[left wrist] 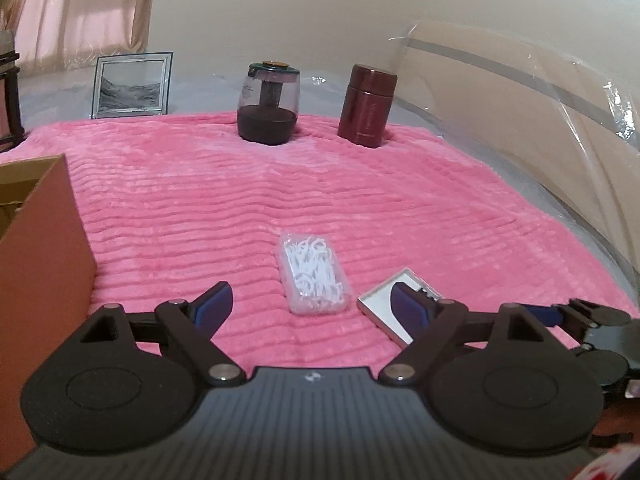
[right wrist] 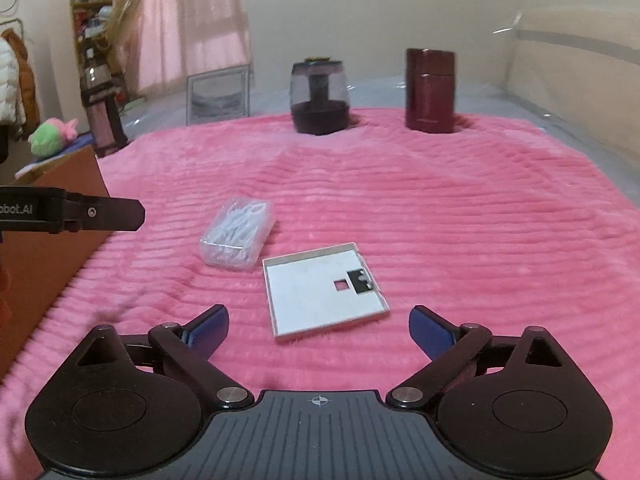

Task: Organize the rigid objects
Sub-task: 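Grasp the white switch plate with the right gripper while the left gripper grasps the floss box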

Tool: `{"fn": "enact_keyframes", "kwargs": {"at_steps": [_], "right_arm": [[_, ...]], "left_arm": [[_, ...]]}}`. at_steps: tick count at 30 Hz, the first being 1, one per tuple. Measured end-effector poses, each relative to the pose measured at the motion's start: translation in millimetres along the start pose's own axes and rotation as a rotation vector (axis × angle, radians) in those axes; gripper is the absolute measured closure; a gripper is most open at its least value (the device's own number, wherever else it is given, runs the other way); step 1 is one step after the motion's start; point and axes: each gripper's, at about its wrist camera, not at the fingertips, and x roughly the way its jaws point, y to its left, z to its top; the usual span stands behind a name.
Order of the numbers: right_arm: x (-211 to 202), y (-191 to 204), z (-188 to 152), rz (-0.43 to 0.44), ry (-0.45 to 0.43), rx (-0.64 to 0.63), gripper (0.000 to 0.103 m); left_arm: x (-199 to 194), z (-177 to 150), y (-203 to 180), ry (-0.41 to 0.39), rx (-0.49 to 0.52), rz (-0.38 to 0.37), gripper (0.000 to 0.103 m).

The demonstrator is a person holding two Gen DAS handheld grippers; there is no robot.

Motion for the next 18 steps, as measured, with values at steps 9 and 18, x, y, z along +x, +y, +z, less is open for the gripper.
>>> {"fn": "enact_keyframes", "kwargs": {"at_steps": [9,18], "right_arm": [[66,-8,11,0.046,0.043,-0.102,0.006],[96,-19,10,0.064,0.09,-0.109,0.007]], "left_arm": [[35,-4,8,0.011,0.021,0.038,0.016],[51,-12,21,0.058,0.003,0.07,0.015]]}}
